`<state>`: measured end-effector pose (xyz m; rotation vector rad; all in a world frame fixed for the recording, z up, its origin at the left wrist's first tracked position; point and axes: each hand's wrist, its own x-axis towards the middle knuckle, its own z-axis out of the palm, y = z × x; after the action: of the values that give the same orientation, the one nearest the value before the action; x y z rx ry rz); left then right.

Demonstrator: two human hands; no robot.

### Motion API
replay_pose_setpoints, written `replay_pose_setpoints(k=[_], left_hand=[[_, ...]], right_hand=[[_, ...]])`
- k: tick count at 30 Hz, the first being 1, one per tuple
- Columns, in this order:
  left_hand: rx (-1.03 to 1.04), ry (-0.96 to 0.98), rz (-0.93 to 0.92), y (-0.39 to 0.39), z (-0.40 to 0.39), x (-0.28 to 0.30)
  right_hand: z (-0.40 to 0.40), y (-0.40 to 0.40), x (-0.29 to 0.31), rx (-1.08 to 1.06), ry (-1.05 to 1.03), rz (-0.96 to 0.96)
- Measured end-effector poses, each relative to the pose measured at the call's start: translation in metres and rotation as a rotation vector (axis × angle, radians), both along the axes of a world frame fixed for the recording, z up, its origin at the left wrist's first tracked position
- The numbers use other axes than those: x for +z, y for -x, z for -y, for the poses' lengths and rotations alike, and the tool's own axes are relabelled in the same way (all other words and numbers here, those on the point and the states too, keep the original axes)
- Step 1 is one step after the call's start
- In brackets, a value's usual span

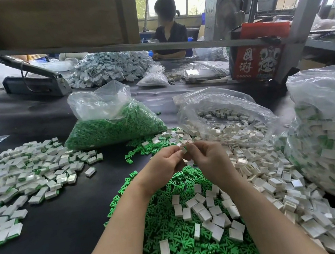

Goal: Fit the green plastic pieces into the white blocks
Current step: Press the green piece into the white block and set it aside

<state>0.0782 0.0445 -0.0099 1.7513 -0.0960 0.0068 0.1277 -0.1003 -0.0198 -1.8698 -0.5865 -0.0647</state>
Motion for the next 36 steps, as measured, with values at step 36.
replay_pose_setpoints(k=[36], left_hand=[[0.132, -0.054, 0.029, -0.005, 0.012, -0.007]], right_hand=[[-0.004, 0.003, -0.009, -0.145, 0.231, 0.211]])
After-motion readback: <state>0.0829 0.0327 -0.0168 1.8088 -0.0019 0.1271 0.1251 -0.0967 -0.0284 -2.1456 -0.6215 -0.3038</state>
